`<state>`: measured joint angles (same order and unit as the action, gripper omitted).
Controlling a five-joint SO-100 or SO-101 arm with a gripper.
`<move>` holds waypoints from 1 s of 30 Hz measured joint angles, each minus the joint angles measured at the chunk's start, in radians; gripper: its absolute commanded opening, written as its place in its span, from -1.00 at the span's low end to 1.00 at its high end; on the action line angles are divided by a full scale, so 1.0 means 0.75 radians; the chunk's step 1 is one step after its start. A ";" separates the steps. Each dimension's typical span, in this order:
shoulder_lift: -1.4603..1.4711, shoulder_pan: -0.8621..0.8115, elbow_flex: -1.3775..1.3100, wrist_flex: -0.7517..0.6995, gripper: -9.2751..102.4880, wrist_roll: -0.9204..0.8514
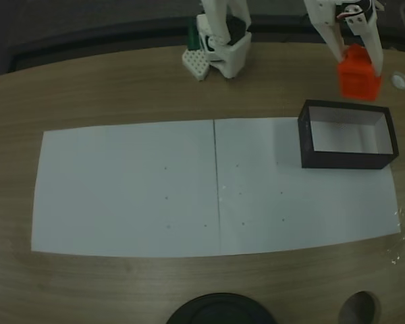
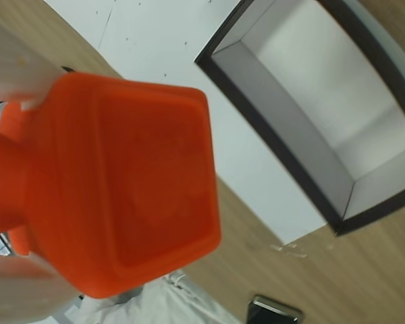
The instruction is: Grab a orange square and put it in the box.
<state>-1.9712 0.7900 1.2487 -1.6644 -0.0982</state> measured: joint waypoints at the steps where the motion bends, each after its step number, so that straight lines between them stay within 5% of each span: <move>1: 0.000 0.018 0.045 0.006 -0.75 0.000; 16: 0.002 0.131 0.603 0.558 -0.75 0.002; 30: 0.178 0.145 0.693 0.751 -0.76 0.047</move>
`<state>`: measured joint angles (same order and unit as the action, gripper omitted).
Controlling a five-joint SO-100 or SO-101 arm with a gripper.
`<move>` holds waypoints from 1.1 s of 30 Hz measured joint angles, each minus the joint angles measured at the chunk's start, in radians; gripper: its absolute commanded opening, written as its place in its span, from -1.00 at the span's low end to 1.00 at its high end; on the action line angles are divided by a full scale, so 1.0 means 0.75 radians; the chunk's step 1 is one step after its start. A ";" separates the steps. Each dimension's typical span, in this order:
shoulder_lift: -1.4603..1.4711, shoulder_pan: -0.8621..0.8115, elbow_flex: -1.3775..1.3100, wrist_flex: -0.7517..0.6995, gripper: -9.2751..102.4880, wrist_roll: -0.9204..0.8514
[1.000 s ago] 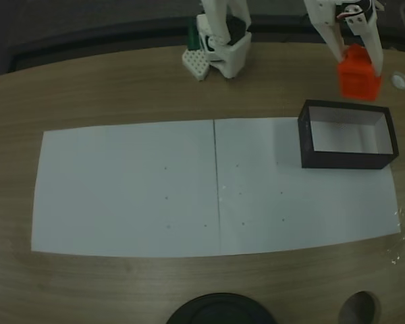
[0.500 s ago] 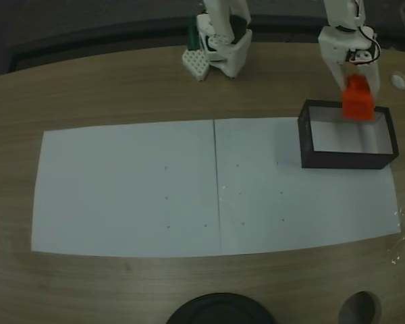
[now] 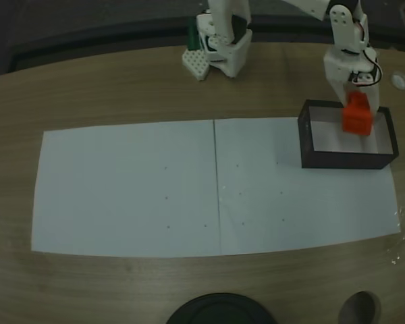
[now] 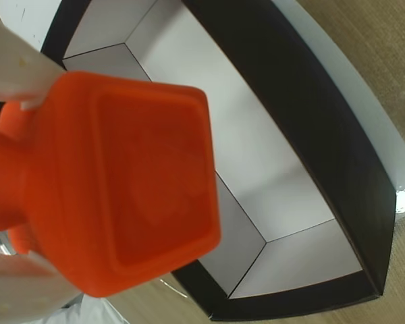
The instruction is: Grab a orange square and put it in the box.
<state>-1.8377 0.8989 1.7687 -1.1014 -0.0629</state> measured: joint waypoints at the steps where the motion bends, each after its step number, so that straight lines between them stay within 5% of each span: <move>1: 0.014 0.000 0.000 0.004 -0.76 0.004; 10: 0.049 0.000 0.000 0.006 -0.72 0.006; 17: 0.049 -0.025 0.000 0.006 -0.19 0.080; 24: 0.049 -0.029 0.000 0.006 -0.30 0.084; 30: 0.043 -0.096 0.000 -0.049 -0.84 0.084; 33: -0.018 -0.223 -0.045 -0.157 -0.82 0.067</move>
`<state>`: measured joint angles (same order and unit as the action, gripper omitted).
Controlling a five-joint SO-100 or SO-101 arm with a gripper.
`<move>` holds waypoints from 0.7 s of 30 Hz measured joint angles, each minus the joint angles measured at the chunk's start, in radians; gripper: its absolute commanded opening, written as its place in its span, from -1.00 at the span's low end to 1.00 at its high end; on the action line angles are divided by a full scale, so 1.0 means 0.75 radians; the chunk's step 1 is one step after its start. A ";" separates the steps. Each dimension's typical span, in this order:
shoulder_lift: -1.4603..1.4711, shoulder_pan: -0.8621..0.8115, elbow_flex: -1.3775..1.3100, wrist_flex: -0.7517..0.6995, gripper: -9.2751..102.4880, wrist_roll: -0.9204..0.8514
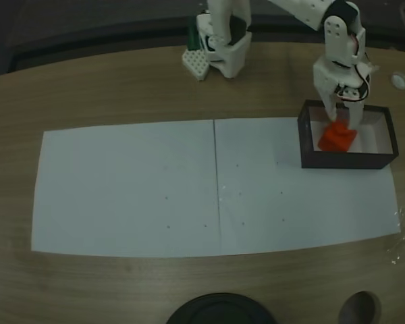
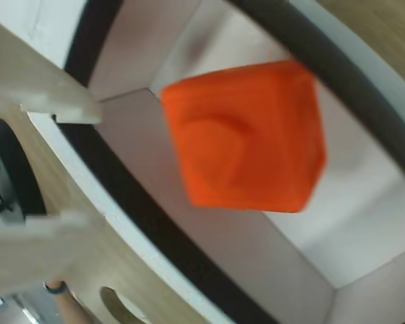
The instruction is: Grab a orange square and put it in the box.
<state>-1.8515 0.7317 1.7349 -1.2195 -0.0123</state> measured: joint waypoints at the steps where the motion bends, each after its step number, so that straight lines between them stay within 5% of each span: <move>1: -0.035 -0.051 -0.025 -0.045 -0.83 -0.012; 9: -0.646 -0.542 -0.053 -0.256 -0.84 -0.027; 21: -1.851 -0.947 0.607 -0.241 -0.84 -0.037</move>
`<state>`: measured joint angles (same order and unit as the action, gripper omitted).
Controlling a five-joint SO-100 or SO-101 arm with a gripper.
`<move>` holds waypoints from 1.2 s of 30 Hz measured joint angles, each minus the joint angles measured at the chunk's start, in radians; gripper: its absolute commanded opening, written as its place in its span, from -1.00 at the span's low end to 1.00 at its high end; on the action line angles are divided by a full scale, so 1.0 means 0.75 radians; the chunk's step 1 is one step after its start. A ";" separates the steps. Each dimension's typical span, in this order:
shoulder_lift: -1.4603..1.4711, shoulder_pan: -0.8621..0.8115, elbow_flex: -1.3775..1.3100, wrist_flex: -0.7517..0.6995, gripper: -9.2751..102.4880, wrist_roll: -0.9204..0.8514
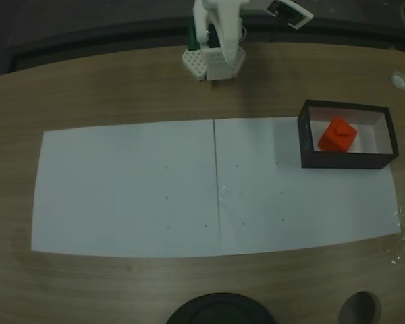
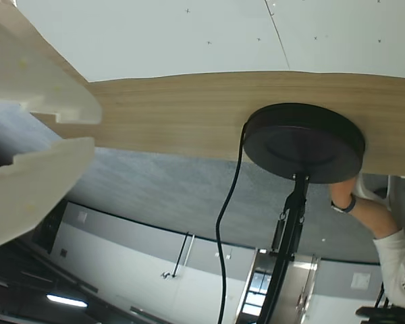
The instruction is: Grab a orange square and put it in the box.
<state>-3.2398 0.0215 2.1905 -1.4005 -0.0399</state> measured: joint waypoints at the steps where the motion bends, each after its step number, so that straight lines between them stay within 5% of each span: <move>1: -0.076 -0.008 0.033 0.025 -0.84 0.000; 15: -0.284 -0.018 0.331 0.149 -0.84 0.000; 26: -0.284 -0.018 0.972 0.413 -0.84 0.000; 36: -0.284 -0.012 1.160 0.378 -0.84 0.000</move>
<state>-3.4530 0.0123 3.0603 -1.1167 -0.0399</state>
